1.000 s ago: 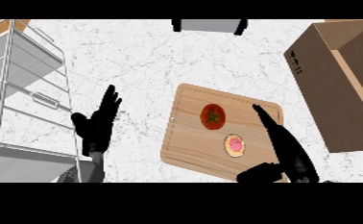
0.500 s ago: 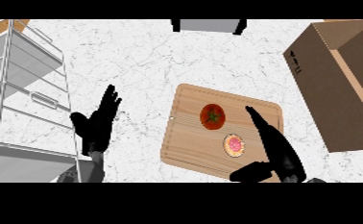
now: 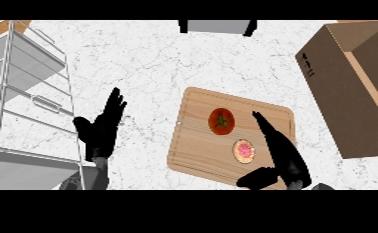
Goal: Pick the cupcake from the cutting board and place it in the cardboard box
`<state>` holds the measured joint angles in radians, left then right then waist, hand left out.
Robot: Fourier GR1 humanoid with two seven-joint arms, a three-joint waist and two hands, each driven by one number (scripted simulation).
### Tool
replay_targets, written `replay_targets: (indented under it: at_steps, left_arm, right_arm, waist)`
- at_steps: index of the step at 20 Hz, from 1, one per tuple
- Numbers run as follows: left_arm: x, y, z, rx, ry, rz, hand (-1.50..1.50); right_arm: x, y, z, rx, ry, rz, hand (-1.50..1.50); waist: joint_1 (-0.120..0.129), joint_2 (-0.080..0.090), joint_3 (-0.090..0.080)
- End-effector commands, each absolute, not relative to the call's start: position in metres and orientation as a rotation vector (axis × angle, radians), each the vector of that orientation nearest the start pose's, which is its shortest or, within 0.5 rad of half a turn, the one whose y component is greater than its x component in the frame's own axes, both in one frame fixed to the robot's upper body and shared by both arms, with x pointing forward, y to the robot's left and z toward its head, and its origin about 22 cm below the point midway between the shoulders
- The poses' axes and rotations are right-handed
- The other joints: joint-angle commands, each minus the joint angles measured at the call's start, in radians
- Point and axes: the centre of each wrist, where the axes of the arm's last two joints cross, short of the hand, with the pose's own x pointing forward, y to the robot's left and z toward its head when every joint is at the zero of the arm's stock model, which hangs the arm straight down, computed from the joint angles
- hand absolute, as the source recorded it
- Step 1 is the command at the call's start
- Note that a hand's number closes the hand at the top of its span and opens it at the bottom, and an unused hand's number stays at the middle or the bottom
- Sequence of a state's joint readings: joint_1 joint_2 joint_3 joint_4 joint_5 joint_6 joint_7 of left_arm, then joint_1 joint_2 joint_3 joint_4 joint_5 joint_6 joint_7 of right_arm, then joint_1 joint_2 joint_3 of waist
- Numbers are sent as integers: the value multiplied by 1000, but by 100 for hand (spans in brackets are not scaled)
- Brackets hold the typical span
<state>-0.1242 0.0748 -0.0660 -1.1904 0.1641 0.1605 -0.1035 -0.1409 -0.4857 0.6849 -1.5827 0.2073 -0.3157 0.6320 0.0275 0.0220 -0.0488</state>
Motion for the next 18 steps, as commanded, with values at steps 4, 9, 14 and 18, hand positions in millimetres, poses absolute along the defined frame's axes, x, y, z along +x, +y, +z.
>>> replay_targets:
  at_steps: [4, 9, 14, 18]
  left_arm:
    - [292, 237, 4, 44, -1562, 77, 0]
    - [296, 233, 2, 40, -1549, 95, 0]
    - [295, 239, 0, 39, -1552, 70, 0]
    - [296, 226, -10, 21, -1557, 25, 0]
  right_arm:
    - [231, -191, 6, -512, -1108, 789, 150]
    - [217, -178, -11, -547, -1133, 848, 150]
    - [237, -165, -1, -665, -1181, 991, 150]
    - [264, -135, 14, -781, -1208, 1174, 150]
  waist:
    - [7, -33, 52]
    - [-9, -31, 50]
    - [21, -30, 49]
    - [54, -26, 48]
